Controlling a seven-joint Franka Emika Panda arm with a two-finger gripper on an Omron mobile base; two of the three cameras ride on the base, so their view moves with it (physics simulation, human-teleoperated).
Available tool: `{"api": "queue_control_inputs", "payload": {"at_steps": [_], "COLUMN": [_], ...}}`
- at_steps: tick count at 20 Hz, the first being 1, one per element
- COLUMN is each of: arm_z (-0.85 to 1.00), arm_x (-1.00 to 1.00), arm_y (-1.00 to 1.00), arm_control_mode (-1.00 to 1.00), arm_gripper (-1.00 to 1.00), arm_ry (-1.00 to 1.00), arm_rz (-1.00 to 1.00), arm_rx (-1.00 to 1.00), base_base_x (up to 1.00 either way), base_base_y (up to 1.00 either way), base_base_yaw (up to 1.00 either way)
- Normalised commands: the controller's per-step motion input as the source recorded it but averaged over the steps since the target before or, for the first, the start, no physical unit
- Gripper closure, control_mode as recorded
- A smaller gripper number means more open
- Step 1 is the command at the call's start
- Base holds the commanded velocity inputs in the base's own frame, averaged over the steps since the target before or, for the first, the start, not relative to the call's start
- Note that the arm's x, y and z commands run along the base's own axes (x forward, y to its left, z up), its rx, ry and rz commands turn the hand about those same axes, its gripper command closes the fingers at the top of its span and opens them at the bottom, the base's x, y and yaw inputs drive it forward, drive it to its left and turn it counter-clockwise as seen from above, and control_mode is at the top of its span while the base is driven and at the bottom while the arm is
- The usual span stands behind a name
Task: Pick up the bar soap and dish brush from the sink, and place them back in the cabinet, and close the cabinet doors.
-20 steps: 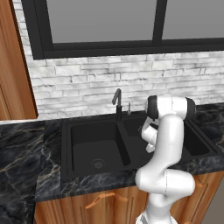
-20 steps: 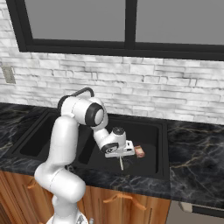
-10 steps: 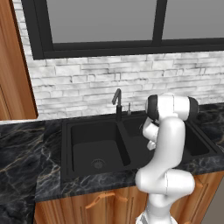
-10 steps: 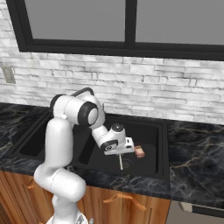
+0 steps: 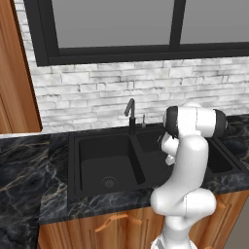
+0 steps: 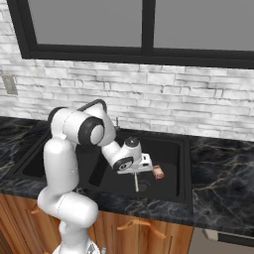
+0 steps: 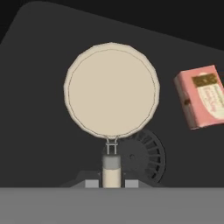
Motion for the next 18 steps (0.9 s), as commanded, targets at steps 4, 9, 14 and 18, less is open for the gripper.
{"api": "queue_control_inputs", "payload": {"at_steps": [4, 9, 14, 18], "arm_z": [0.39, 0.45, 0.55, 0.57], "arm_x": [-0.10, -0.07, 0.00, 0.00], "arm_y": [0.00, 0.00, 0.00, 0.00], "arm_control_mode": [-1.00, -1.00, -1.00, -1.00], "arm_gripper": [1.00, 1.00, 1.00, 1.00], "arm_ry": [0.06, 0.08, 0.10, 0.11], "arm_rz": [-0.05, -0.12, -0.13, -0.12], "arm_rx": [0.00, 0.00, 0.00, 0.00], "base_base_x": [0.00, 0.00, 0.00, 0.00], "base_base_y": [0.00, 0.00, 0.00, 0.00], "base_base_yaw": [0.00, 0.00, 0.00, 0.00]}}
